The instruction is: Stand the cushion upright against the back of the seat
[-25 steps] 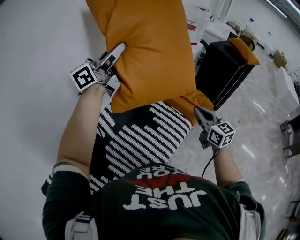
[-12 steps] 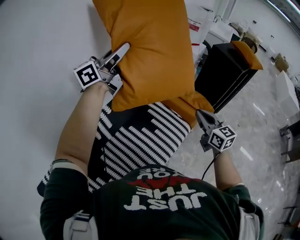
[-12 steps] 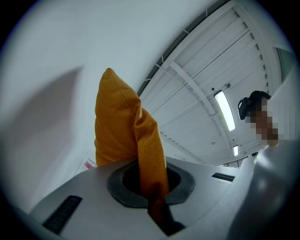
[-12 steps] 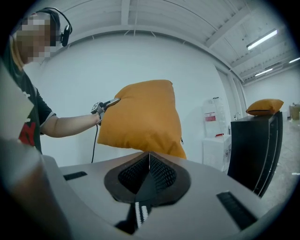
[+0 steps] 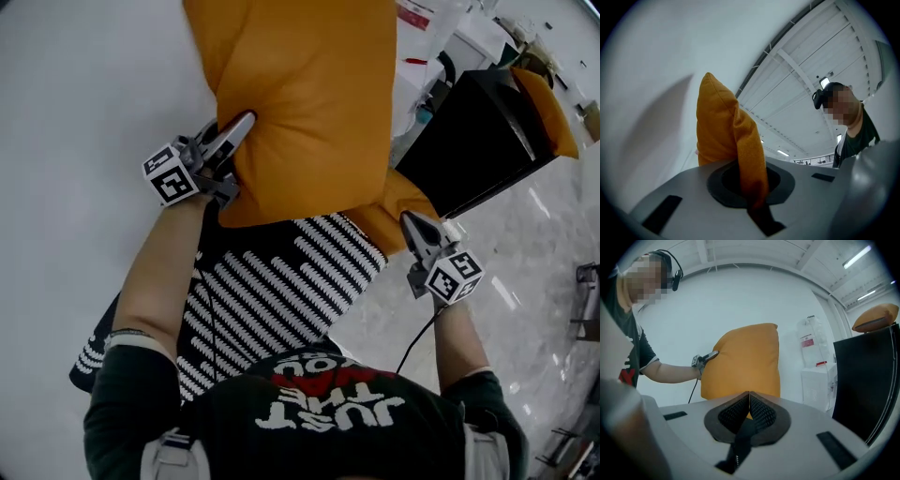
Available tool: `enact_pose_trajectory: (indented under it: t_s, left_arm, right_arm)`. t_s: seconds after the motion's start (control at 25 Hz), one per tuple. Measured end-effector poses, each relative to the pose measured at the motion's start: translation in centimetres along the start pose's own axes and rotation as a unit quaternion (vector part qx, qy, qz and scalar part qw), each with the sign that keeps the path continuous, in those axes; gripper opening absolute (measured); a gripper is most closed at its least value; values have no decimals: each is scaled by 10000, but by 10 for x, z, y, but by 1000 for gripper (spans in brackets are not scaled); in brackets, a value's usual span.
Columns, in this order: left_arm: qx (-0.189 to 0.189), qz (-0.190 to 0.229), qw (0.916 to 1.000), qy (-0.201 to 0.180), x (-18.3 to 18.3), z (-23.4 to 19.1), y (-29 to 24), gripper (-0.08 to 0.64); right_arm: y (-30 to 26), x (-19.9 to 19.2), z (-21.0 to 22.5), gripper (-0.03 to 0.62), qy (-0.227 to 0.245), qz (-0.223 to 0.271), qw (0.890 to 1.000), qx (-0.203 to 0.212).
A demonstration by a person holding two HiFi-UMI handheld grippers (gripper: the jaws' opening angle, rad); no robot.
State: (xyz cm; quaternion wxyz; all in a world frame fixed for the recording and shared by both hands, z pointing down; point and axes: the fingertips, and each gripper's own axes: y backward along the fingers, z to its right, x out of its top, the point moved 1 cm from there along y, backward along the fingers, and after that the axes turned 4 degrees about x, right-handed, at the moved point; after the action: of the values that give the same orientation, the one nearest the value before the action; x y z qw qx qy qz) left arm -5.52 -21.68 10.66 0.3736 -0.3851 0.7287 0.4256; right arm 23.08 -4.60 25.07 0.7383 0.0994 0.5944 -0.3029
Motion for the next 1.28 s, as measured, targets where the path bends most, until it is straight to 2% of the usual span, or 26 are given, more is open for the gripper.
enact_pose_trajectory:
  t_s: [0.08, 0.2, 0.48, 0.64, 0.76, 0.96, 1.04, 1.16, 1.28]
  left_arm:
    - [-4, -103, 9999, 19, -36, -34, -9, 23]
    - [54, -284, 9995, 114, -82, -73, -12, 23]
    - [260, -552, 9975, 346, -170, -138, 20, 23]
    - [611, -829, 9936, 472, -230, -169, 38, 23]
    - [1074, -1154, 9855, 622, -282, -196, 60, 23]
    - [1798, -1114, 9728, 941, -324, -234, 107, 38]
    - [2130, -1274, 9634, 1010, -338, -245, 126, 71]
    - [2729, -1560, 9442, 985, -352, -261, 151, 114]
    - [2980, -1576, 9346, 1131, -365, -264, 166, 132]
  right_arm:
    - [-17, -17, 34, 25, -44, -82, 10000, -27]
    - [-36, -46, 62, 25, -297, -244, 9992, -91]
    - [-73, -119, 77, 25, -758, -762, 9942, -43]
    - [-77, -151, 89, 25, -867, -1032, 9909, -21]
    - [-73, -172, 100, 25, -987, -1221, 9876, -54]
    - [-70, -194, 109, 25, -1147, -1387, 9837, -68]
    - [-69, -199, 110, 25, -1213, -1409, 9826, -52]
    - [-73, -204, 107, 25, -1312, -1462, 9805, -16]
    - [-80, -213, 98, 25, -1385, -1525, 9786, 21]
